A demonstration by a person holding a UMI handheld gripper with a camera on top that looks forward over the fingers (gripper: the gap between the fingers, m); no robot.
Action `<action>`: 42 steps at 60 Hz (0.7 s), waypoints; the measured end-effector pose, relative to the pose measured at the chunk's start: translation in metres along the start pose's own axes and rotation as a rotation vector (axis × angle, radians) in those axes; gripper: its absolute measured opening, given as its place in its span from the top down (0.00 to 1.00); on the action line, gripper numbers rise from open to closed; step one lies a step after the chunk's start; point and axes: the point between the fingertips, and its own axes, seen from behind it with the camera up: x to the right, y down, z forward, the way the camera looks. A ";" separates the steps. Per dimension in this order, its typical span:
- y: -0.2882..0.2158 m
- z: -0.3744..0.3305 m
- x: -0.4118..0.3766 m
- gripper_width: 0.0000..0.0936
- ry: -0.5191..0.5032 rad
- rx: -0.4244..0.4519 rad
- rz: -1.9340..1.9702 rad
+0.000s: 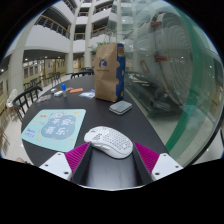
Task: Arrange mouse
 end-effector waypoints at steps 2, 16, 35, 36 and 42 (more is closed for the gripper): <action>-0.001 0.001 0.001 0.08 -0.017 -0.007 0.006; -0.017 0.033 0.021 0.08 -0.041 -0.059 -0.018; -0.015 0.029 0.035 0.09 -0.054 -0.074 -0.069; -0.016 0.029 0.037 0.08 -0.046 -0.073 -0.069; -0.021 0.033 0.044 0.08 -0.036 -0.066 -0.083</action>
